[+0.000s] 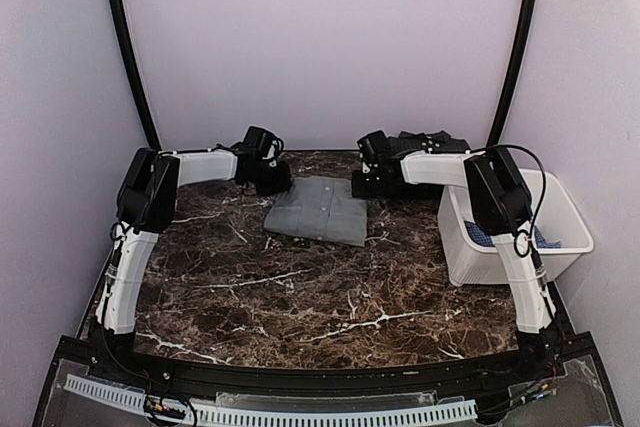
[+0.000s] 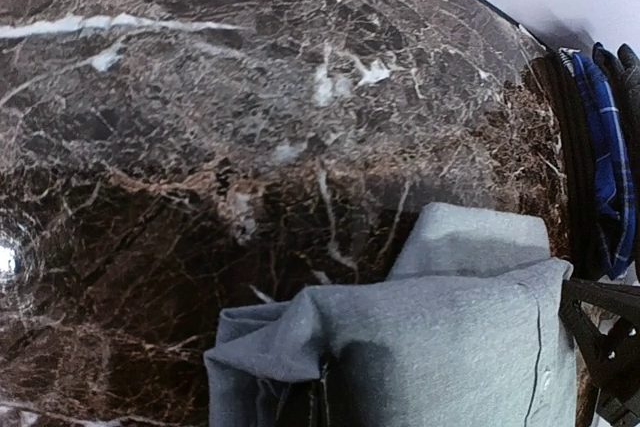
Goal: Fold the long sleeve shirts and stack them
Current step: Smooth out the square-folded shirt at the center of the board.
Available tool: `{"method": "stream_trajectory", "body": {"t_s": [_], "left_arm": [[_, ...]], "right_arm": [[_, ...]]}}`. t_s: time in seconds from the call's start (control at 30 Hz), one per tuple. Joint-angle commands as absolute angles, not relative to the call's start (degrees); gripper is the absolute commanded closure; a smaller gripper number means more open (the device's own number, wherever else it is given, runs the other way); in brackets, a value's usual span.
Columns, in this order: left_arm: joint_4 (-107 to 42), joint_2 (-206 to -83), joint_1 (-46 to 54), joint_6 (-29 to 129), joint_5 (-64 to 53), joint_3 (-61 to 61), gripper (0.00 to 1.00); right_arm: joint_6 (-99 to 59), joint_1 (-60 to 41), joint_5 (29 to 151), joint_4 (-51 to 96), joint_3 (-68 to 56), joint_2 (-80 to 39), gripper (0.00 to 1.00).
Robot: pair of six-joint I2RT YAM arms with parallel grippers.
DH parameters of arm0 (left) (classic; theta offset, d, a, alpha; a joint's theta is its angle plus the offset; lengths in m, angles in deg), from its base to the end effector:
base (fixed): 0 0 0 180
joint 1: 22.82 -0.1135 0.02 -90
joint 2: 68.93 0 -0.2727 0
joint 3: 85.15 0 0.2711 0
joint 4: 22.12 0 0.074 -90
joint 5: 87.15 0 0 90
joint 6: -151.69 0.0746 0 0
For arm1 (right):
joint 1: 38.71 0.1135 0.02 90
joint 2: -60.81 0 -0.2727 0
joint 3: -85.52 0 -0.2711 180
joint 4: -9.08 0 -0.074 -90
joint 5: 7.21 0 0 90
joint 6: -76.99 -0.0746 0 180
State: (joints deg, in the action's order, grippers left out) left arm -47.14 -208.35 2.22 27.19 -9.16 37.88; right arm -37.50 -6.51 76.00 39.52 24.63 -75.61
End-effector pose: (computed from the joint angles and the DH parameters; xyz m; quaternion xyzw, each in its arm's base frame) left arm 0.5347 -0.2669 0.1172 -0.0318 0.9069 -0.2859 0.3078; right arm 0.4920 0.2994 0.1112 -0.0413 0.9305 0.1222 0.3429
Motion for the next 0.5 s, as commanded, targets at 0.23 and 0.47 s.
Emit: {"method": "stream_trajectory", "body": {"t_s": [0.23, 0.47], "left_arm": [[-44.86, -192.25, 6.62, 19.83, -6.36, 14.67, 1.00], [-38.99, -173.54, 9.84, 13.91, 0.67, -8.10, 1.00]], "right_arm": [[-37.80, -1.10, 79.02, 38.40, 13.60, -70.24, 1.00], [-38.52, 4.50, 78.50, 35.10, 4.89, -63.02, 1.00]]}}
